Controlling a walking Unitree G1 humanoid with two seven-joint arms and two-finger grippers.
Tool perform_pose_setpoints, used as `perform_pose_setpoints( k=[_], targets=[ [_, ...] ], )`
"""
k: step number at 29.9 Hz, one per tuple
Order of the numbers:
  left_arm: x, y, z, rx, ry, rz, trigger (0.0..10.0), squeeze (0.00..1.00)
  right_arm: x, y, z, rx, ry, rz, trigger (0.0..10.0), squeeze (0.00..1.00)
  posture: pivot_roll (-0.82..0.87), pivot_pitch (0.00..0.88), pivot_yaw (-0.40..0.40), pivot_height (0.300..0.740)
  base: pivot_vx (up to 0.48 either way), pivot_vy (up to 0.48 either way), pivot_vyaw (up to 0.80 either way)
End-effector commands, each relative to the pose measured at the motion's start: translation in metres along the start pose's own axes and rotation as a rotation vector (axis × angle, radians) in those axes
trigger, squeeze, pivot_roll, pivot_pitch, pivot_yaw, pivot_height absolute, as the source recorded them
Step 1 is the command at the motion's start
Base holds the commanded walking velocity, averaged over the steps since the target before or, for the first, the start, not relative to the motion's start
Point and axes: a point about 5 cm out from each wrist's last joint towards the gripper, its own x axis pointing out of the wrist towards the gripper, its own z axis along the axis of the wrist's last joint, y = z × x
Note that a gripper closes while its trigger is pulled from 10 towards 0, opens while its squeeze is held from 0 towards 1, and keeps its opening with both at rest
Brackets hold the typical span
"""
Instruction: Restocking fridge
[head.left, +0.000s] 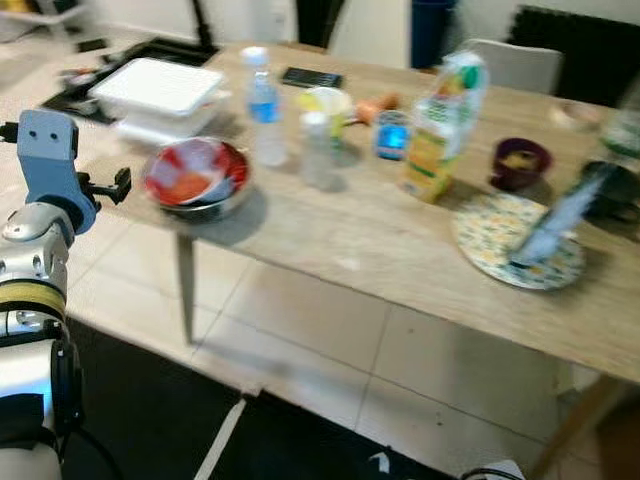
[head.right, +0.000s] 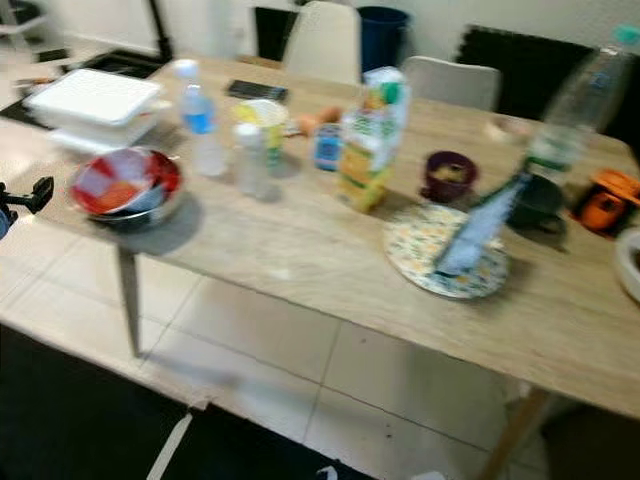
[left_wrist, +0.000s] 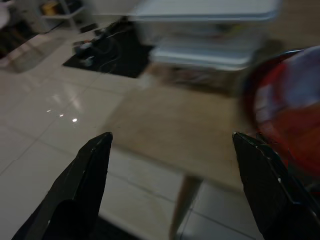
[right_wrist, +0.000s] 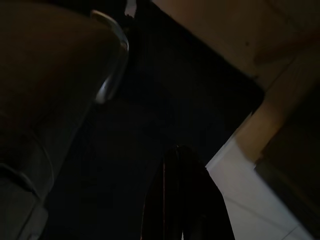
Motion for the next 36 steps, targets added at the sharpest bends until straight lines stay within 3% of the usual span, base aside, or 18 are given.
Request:
perform_pose_setpoints(
  k=[1, 5, 6, 11, 14, 17, 20, 26, 31, 36],
  targets=[
    [0.000, 0.000, 0.010, 0.005, -0.027, -0.026, 10.0, 0.00, 0.000, 0.009, -0.008, 0.003, 0.021, 0.024, 10.0, 0.00, -0.02, 0.172, -0.004, 0.740, 0.000, 0.000, 0.78],
    [0.002, -0.005, 0.024, 0.006, -0.074, -0.067, 10.0, 0.00, -0.001, 0.007, -0.011, -0.005, 0.030, 0.002, 10.0, 0.00, -0.02, 0.171, -0.005, 0.740, 0.000, 0.000, 0.20],
    [0.004, -0.012, 0.035, -0.002, -0.119, -0.119, 10.0, 0.00, -0.001, 0.008, -0.013, -0.011, 0.045, -0.011, 10.0, 0.00, -0.02, 0.172, -0.004, 0.740, 0.000, 0.000, 0.00],
    [0.005, -0.027, 0.046, -0.016, -0.192, -0.239, 10.0, 0.00, -0.001, 0.009, -0.013, -0.007, 0.045, -0.010, 10.0, 0.00, -0.02, 0.179, -0.005, 0.740, 0.000, 0.000, 0.00],
    [0.003, -0.059, 0.048, 0.024, -0.236, -0.456, 10.0, 0.00, -0.001, 0.010, -0.014, -0.006, 0.045, -0.004, 10.0, 0.00, -0.02, 0.184, -0.002, 0.740, 0.000, 0.000, 0.00],
    [0.003, -0.081, 0.037, 0.067, -0.190, -0.561, 10.0, 0.00, -0.001, 0.012, -0.015, -0.005, 0.048, 0.000, 10.0, 0.00, -0.02, 0.191, 0.002, 0.740, 0.000, 0.000, 0.00],
    [0.004, -0.091, 0.026, 0.110, -0.145, -0.594, 10.0, 0.00, -0.001, 0.013, -0.016, -0.004, 0.050, 0.001, 10.0, 0.00, -0.02, 0.195, 0.004, 0.740, 0.000, 0.000, 0.00],
    [0.011, -0.103, 0.014, 0.221, -0.109, -0.541, 10.0, 0.00, -0.003, 0.017, -0.026, 0.008, 0.064, 0.009, 10.0, 0.00, -0.03, 0.224, 0.010, 0.740, 0.000, 0.000, 0.00],
    [0.018, -0.108, 0.024, 0.235, -0.132, -0.475, 10.0, 0.00, -0.006, 0.020, -0.039, 0.015, 0.083, 0.018, 10.0, 0.00, -0.04, 0.265, 0.018, 0.740, 0.000, 0.000, 0.00],
    [0.021, -0.121, 0.033, 0.207, -0.155, -0.508, 10.0, 0.00, -0.008, 0.022, -0.047, 0.019, 0.092, 0.021, 10.0, 0.00, -0.06, 0.303, 0.024, 0.740, 0.000, 0.000, 0.00]
  ],
)
